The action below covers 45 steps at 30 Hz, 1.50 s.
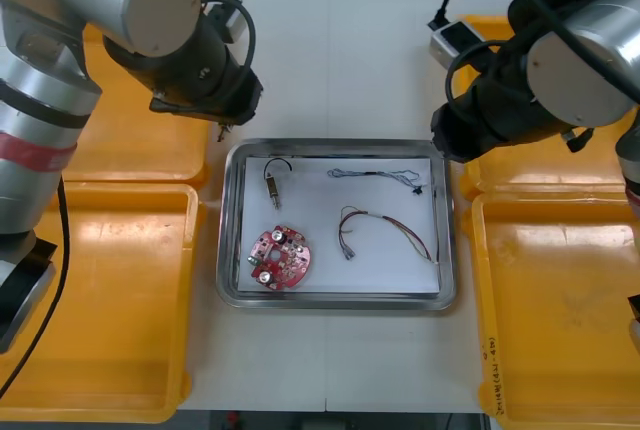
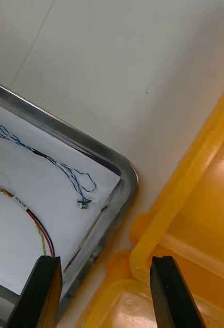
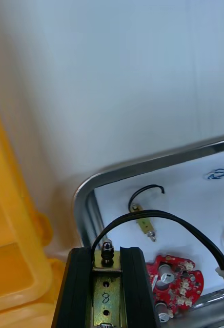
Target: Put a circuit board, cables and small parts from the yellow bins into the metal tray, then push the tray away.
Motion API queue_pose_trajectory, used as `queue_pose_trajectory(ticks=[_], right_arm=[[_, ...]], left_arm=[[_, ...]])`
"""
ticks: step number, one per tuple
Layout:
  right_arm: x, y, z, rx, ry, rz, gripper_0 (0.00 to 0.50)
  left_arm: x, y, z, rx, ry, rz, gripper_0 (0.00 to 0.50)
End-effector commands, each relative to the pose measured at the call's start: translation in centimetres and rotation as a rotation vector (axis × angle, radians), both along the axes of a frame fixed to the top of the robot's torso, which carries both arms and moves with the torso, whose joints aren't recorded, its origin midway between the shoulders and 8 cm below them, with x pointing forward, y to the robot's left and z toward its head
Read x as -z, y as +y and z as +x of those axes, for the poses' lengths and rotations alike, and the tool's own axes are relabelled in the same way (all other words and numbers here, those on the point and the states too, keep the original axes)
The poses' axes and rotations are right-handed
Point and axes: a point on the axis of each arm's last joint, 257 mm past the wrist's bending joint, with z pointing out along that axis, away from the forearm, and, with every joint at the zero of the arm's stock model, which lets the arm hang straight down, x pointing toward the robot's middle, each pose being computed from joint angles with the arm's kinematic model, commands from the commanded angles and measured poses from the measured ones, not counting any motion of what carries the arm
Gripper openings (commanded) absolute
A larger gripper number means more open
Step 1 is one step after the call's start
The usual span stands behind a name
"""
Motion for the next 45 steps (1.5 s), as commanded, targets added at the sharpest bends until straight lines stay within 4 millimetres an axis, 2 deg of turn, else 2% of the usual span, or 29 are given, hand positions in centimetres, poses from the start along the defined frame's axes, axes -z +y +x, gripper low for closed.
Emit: queue_pose_trajectory(ticks=[1, 3, 10, 12, 13, 15, 19, 25, 33, 39, 45], right_arm=[[-1.3, -4.0, -0.4, 0.090, -0.040, 0.023, 0.481], [-1.5, -5.0, -0.5, 0.117, -0.044, 0.037, 0.438], [-1.8, -8.6, -1.4, 0.196, -0.060, 0.075, 0.431], [-1.8, -9.4, -1.6, 0.214, -0.061, 0.084, 0.441], [-1.9, -9.9, -1.6, 0.225, -0.063, 0.090, 0.474], [-1.9, -10.6, -1.8, 0.241, -0.062, 0.100, 0.500], [-2.1, -12.0, -2.1, 0.272, -0.068, 0.121, 0.500], [-2.0, -14.2, -3.0, 0.311, -0.076, 0.130, 0.500], [-1.8, -17.0, -4.2, 0.385, -0.087, 0.149, 0.500], [-0.4, -19.1, -5.8, 0.442, -0.064, 0.153, 0.500], [1.1, -20.1, -7.2, 0.467, -0.031, 0.153, 0.500]], left_arm=[[-0.2, -4.7, -0.7, 0.012, -0.010, -0.057, 0.004], [0.3, -5.5, -1.0, 0.023, 0.000, -0.060, 0.005], [3.2, -8.1, -1.2, 0.042, 0.044, -0.069, 0.003], [3.9, -8.5, -1.0, 0.045, 0.036, -0.056, 0.004], [4.3, -8.7, -1.0, 0.051, 0.032, -0.045, 0.004], [4.9, -9.0, -1.1, 0.059, 0.038, -0.036, 0.005], [6.4, -9.5, -1.6, 0.070, 0.063, -0.026, 0.002], [8.8, -10.6, -1.0, 0.078, 0.065, -0.036, 0.002], [9.9, -11.1, -1.0, 0.092, 0.061, -0.027, 0.005], [10.3, -11.1, -1.3, 0.103, 0.066, -0.014, 0.006], [10.7, -11.0, -1.4, 0.103, 0.074, -0.007, 0.006]])
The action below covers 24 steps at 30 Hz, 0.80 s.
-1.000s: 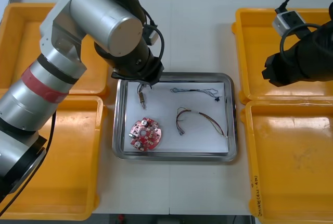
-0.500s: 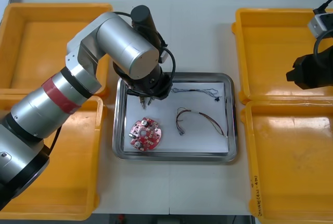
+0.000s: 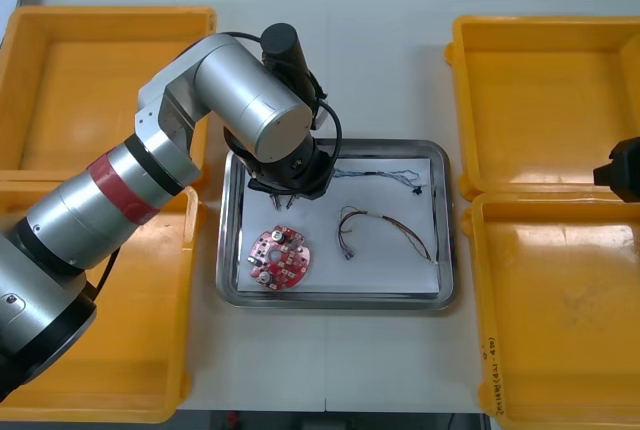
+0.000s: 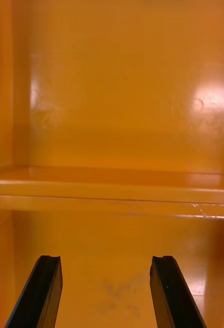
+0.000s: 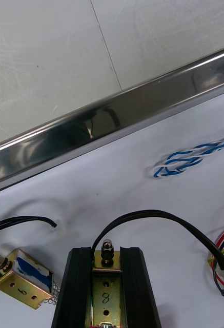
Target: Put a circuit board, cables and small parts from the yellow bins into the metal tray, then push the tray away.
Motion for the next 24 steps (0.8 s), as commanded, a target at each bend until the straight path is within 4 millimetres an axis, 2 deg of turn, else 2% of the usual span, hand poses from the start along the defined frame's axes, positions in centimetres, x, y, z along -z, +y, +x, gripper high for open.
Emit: queue_pose_trajectory(ticks=[1, 6, 7, 8, 9, 10, 11, 20, 24], right_arm=[[-0.1, -2.1, -1.6, 0.042, 0.002, -0.023, 0.500], [1.0, -2.5, -2.5, 0.054, 0.028, -0.011, 0.500], [1.3, -2.6, -2.8, 0.058, 0.035, -0.006, 0.500], [1.5, -2.6, -2.9, 0.060, 0.040, -0.002, 0.500], [1.6, -2.6, -3.0, 0.060, 0.042, 0.002, 0.500], [1.8, -2.6, -3.2, 0.063, 0.047, 0.006, 0.500], [2.2, -2.7, -3.4, 0.067, 0.054, 0.010, 0.500], [3.4, -3.1, -4.6, 0.086, 0.085, 0.027, 0.500], [3.6, -3.2, -5.1, 0.078, 0.089, 0.025, 0.500]], left_arm=[[-1.0, -2.4, -0.2, -0.037, -0.004, -0.046, 0.006], [-0.8, -2.1, -0.1, -0.040, 0.000, -0.041, 0.007], [-0.8, -2.2, -0.2, -0.037, 0.001, -0.042, 0.043], [-0.8, -2.2, -0.2, -0.039, 0.000, -0.042, 0.140], [-0.8, -2.2, -0.2, -0.039, 0.000, -0.042, 0.217], [-0.8, -2.2, -0.1, -0.039, -0.002, -0.043, 0.373], [-0.8, -2.2, -0.1, -0.042, -0.002, -0.043, 0.500], [-1.0, -2.4, -0.1, -0.040, -0.006, -0.047, 0.500], [-2.1, -2.5, 0.2, -0.046, -0.020, -0.067, 0.500]])
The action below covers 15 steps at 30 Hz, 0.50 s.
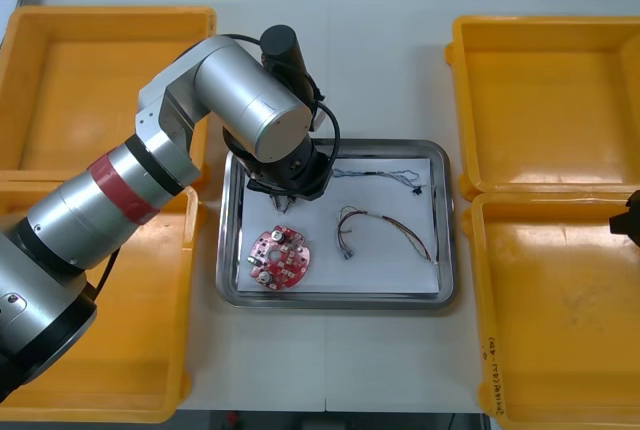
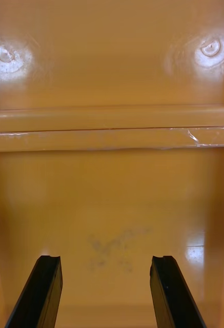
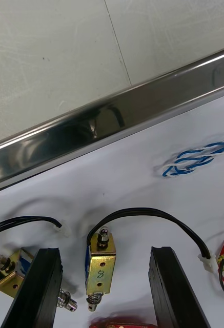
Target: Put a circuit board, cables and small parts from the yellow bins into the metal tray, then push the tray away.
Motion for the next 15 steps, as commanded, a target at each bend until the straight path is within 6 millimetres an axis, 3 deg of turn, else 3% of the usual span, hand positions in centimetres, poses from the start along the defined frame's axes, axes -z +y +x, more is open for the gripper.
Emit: queue_pose_trajectory(ticks=[1, 8, 15], right_arm=[[-0.8, -0.7, -1.1, 0.021, -0.021, -0.011, 0.500], [-0.6, -0.7, -1.6, 0.017, -0.017, -0.012, 0.500], [-0.6, -0.8, -1.8, 0.021, -0.018, -0.011, 0.500]], left_arm=[[-2.9, -2.8, 0.1, -0.038, -0.031, -0.078, 0.500], [-5.8, -1.0, 0.0, -0.057, -0.045, -0.066, 0.500], [-8.7, 2.4, -0.8, -0.066, -0.083, 0.009, 0.500]])
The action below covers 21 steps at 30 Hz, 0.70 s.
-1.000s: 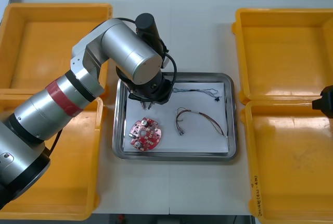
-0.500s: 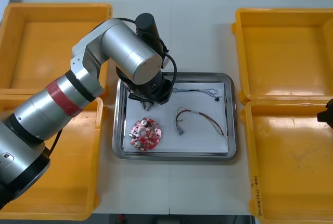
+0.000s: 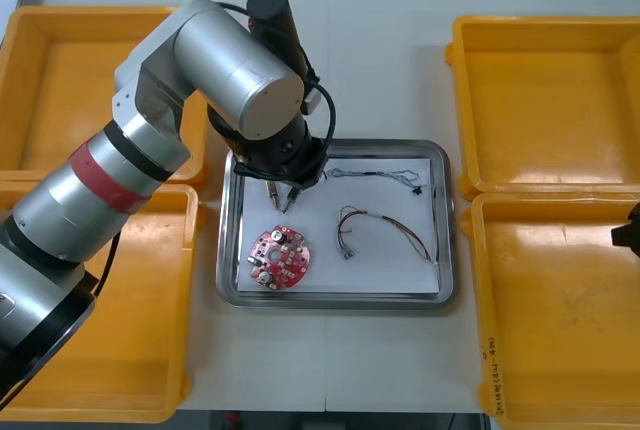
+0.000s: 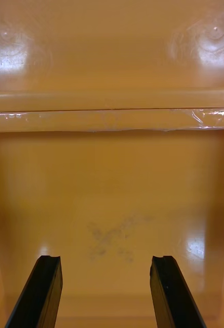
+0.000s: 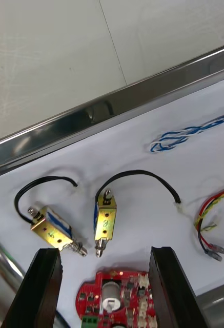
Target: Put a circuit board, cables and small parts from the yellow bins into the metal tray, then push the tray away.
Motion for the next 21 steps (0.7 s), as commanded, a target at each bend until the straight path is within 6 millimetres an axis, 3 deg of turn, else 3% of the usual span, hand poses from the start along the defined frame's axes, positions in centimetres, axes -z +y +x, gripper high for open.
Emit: queue_pose_trajectory(ticks=[1, 7, 13, 16, 21], right_arm=[[-1.2, -0.9, -0.5, 0.030, -0.030, -0.010, 0.500], [-1.8, -0.4, -0.5, 0.009, -0.049, -0.024, 0.500], [-2.3, 1.2, -0.3, -0.050, -0.060, -0.027, 0.500], [-2.5, 2.9, 0.1, -0.108, -0.066, -0.031, 0.500], [-3.2, 6.6, 0.7, -0.224, -0.084, -0.044, 0.500]], left_arm=[[-4.5, 1.8, 0.5, -0.072, -0.079, -0.004, 0.500], [-7.2, 5.8, -1.1, -0.124, -0.053, 0.027, 0.500], [-10.1, 7.8, -0.3, -0.171, -0.092, -0.039, 0.500], [-11.2, 9.4, -0.1, -0.205, -0.118, -0.077, 0.500], [-10.9, 12.5, -0.6, -0.254, -0.134, -0.080, 0.500]])
